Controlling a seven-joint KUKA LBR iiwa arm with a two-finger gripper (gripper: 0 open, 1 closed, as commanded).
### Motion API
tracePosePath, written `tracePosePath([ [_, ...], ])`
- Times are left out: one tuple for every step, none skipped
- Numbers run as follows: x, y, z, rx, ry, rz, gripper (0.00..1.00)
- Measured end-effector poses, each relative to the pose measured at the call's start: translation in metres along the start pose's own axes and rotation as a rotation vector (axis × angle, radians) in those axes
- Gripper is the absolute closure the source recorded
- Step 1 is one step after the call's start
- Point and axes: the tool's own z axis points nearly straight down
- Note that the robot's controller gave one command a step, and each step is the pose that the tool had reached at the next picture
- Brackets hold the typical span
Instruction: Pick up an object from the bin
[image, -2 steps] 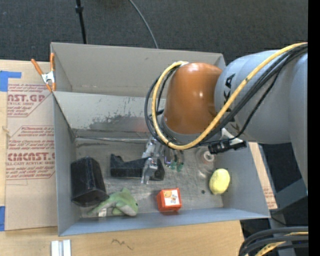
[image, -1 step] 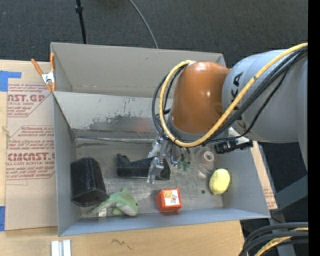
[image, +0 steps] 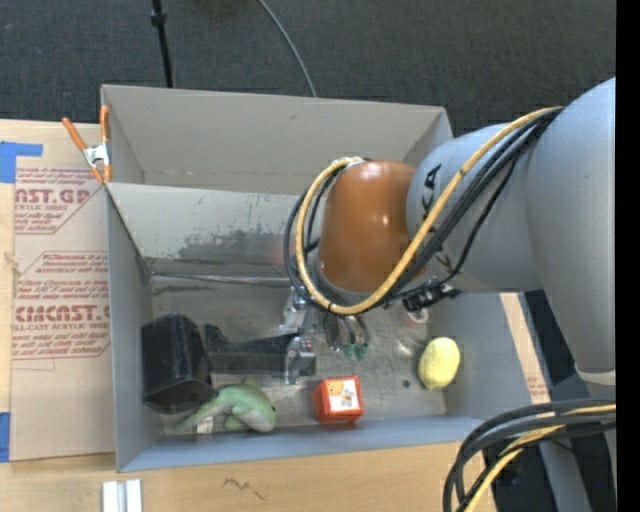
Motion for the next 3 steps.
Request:
tracePosePath([
  [0.0,0.0,0.0,0.0,0.0,0.0,1.0],
  [0.013,-0.013,-0.037,0.002,0.01,-0.005,1.0],
  [-0.014,0.021,-0.093,0.003,0.002,-0.012,1.0],
])
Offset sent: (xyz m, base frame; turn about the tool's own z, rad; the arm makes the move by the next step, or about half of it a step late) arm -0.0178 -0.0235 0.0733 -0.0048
